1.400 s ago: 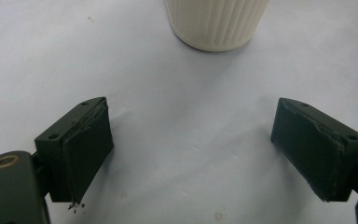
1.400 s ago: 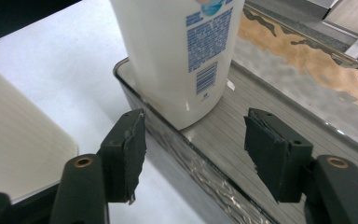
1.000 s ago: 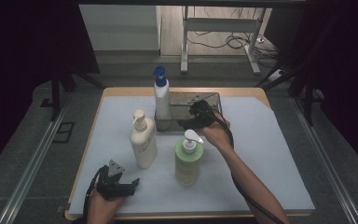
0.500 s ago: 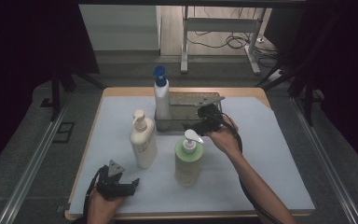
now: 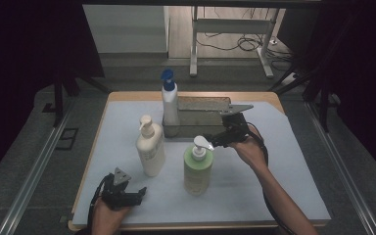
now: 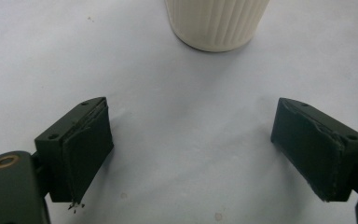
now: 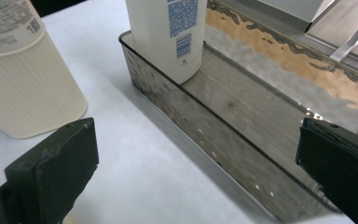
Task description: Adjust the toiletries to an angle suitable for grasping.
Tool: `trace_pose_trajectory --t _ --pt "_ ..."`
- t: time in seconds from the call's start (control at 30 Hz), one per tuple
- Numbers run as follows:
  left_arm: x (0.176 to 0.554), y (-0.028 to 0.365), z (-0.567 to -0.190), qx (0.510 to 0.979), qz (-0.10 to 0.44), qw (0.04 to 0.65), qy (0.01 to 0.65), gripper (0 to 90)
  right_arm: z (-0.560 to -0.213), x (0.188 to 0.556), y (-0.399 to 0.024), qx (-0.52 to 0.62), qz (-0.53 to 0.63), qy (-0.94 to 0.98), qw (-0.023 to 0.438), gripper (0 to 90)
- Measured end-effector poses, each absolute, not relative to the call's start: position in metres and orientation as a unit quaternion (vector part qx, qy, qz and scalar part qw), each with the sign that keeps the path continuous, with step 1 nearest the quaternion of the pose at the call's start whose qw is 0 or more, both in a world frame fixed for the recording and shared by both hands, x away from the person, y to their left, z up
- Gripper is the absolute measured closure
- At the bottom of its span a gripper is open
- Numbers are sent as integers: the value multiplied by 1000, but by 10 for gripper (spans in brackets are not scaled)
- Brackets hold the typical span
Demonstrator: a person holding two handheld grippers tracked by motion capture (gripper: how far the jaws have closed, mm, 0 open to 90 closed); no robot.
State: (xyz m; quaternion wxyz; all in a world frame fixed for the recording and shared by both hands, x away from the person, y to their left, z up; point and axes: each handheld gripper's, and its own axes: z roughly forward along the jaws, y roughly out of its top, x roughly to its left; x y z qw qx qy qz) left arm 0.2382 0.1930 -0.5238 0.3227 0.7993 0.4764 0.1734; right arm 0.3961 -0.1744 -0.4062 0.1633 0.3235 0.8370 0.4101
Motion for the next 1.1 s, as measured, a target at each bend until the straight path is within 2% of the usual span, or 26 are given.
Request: trace_pose_trajectory --t 0.53,1.1 --pt "238 193 -524 799 173 323 476 119 -403 361 -214 330 406 838 157 0" --pt "238 193 -524 799 174 323 476 119 -431 317 -243 323 437 829 134 0"
